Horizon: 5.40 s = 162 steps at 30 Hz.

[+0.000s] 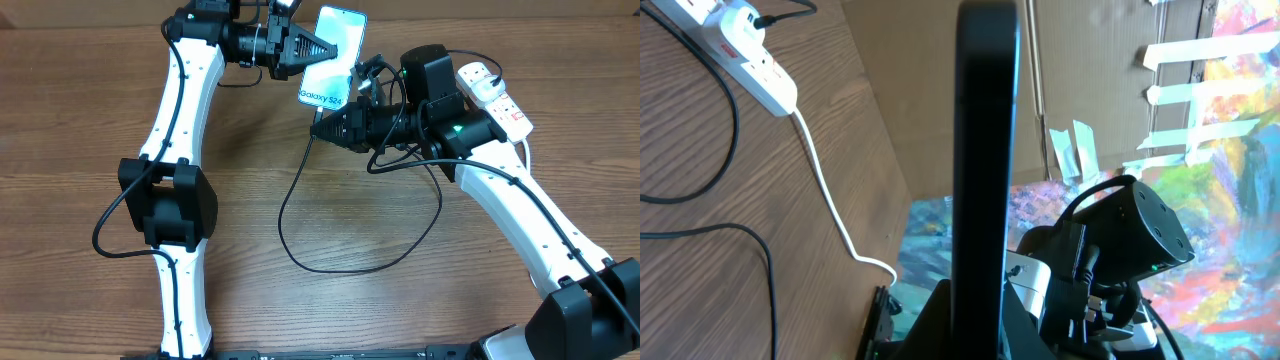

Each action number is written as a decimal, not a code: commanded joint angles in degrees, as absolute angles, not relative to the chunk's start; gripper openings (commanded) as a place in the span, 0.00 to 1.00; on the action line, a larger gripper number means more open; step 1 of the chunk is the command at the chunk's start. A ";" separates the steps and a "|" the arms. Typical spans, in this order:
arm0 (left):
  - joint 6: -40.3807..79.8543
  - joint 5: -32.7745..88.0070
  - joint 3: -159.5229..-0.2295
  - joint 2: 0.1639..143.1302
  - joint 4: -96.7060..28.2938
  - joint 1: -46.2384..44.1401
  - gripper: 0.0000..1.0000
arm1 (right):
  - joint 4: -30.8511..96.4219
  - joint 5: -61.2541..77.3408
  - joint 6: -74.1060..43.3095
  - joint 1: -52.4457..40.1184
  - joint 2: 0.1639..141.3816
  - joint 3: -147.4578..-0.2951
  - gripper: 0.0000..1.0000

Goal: Plug charger to phone and switch on socket

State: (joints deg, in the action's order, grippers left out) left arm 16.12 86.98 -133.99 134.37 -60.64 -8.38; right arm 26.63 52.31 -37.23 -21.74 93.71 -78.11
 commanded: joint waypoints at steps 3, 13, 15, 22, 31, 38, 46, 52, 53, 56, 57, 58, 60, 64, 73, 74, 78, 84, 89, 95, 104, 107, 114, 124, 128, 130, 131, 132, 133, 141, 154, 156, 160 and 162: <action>15.00 90.70 -135.59 131.33 -61.49 -9.30 0.04 | 25.41 49.58 -35.51 -19.73 93.78 -79.37 0.04; 13.72 90.70 -135.57 131.33 -61.49 -9.30 0.04 | 25.39 50.92 -35.57 -18.13 93.78 -79.37 0.04; 13.69 90.70 -135.57 131.33 -61.49 -9.30 0.04 | 25.39 51.66 -35.57 -17.47 93.78 -79.37 0.04; 13.10 90.70 -135.57 131.33 -61.49 -9.34 0.04 | 25.34 52.23 -35.55 -17.28 93.78 -79.37 0.04; 12.86 90.70 -135.57 131.33 -62.65 -9.37 0.04 | 24.69 52.18 -35.53 -17.12 93.78 -79.37 0.04; 12.82 90.67 -135.57 131.33 -63.16 -9.37 0.04 | 24.47 50.19 -35.51 -17.06 93.78 -79.37 0.06; 11.62 88.05 -135.57 131.33 -63.00 -8.38 0.04 | 25.74 47.99 -35.53 -17.06 93.78 -79.37 0.34; 11.88 67.40 -135.52 131.35 -66.78 -6.39 0.04 | 34.22 42.74 -32.40 -17.06 93.78 -79.37 0.68; 11.49 63.55 -135.52 131.35 -67.85 -6.37 0.04 | 35.88 41.28 -31.83 -17.06 93.78 -79.37 0.72; 9.87 52.01 -135.46 131.50 -72.18 -6.59 0.04 | 40.56 36.16 -30.98 -17.06 93.78 -79.37 0.83; 8.88 49.54 -135.46 131.55 -73.45 -6.85 0.04 | 42.19 34.00 -31.00 -17.06 93.78 -79.37 0.86; 8.16 46.98 -135.44 131.74 -74.56 -7.22 0.04 | 43.81 31.68 -31.00 -17.06 93.80 -79.37 0.90; 7.20 41.85 -135.15 131.92 -76.40 -8.03 0.04 | 46.92 27.20 -31.03 -17.06 93.80 -79.37 0.93; 7.25 35.57 -132.86 132.38 -76.27 -9.72 0.04 | 50.98 22.92 -31.00 -17.10 93.80 -79.35 0.94; 7.25 34.11 -132.22 138.21 -75.16 -11.75 0.04 | 53.28 22.92 -31.00 -17.12 93.80 -79.35 0.94; 7.25 34.15 -132.22 138.98 -75.20 -11.84 0.04 | 53.32 22.92 -31.00 -17.12 93.80 -79.35 0.94; 5.54 37.63 -132.22 142.15 -76.31 -12.49 0.04 | 53.28 22.44 -31.00 -17.12 93.80 -79.35 0.94; 2.94 38.59 -132.20 144.79 -76.79 -13.63 0.04 | 53.28 21.43 -31.00 -17.12 93.91 -79.05 0.95; 2.74 37.15 -132.20 145.58 -76.03 -14.02 0.04 | 53.28 21.43 -31.00 -17.12 94.00 -79.05 0.95; 3.70 33.98 -132.18 147.59 -74.85 -14.02 0.04 | 53.30 21.45 -31.00 -17.12 94.00 -79.05 0.95; 9.47 34.06 -132.18 148.40 -70.41 -13.91 0.04 | 53.43 21.43 -31.00 -17.12 94.00 -79.05 0.95; 9.45 33.93 -132.18 148.40 -70.43 -14.17 0.06 | 53.28 21.43 -31.00 -17.12 94.00 -79.05 0.95; 9.45 29.89 -132.18 148.40 -71.24 -14.33 0.18 | 53.45 21.45 -31.00 -17.12 94.00 -79.05 0.95; 9.43 22.68 -132.18 148.40 -73.36 -14.33 0.27 | 53.71 21.45 -31.00 -17.12 94.00 -79.05 0.95; 9.41 20.36 -132.18 148.40 -74.17 -14.33 0.29 | 53.76 21.43 -31.00 -17.12 94.00 -79.02 0.95; 9.41 19.18 -132.18 148.40 -74.46 -14.33 0.36 | 53.76 21.34 -31.00 -17.12 94.00 -79.05 0.96; 9.41 18.81 -132.18 148.40 -74.67 -14.33 0.39 | 53.89 20.91 -31.00 -17.12 94.00 -79.02 0.96; 9.43 18.92 -132.20 148.38 -74.85 -14.31 0.42 | 54.11 20.29 -31.00 -17.12 94.00 -79.02 0.98; 9.43 19.11 -132.31 148.35 -75.16 -14.20 0.44 | 54.41 19.70 -30.98 -17.12 94.00 -79.05 1.00; 9.47 19.11 -139.31 144.18 -80.05 -12.25 0.50 | 55.22 18.70 -31.03 -17.12 94.00 -79.05 1.00; 9.45 18.98 -147.55 116.14 -85.67 -10.11 1.00 | 58.33 18.92 -31.00 -17.06 94.00 -79.05 1.00; 9.47 17.93 -147.55 111.77 -88.20 -10.11 1.00 | 59.09 19.44 -31.03 -17.06 94.00 -79.05 1.00; 10.22 14.24 -147.55 105.10 -93.93 -10.26 0.99 | 60.71 20.56 -31.03 -17.06 94.00 -79.05 1.00; 10.55 13.96 -147.52 102.61 -96.23 -10.26 0.99 | 61.39 20.82 -31.03 -17.06 94.00 -79.05 1.00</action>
State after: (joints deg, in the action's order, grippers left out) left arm 9.41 16.71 -147.85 103.35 -94.61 -9.76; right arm 61.10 19.81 -31.27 -17.26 93.82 -78.24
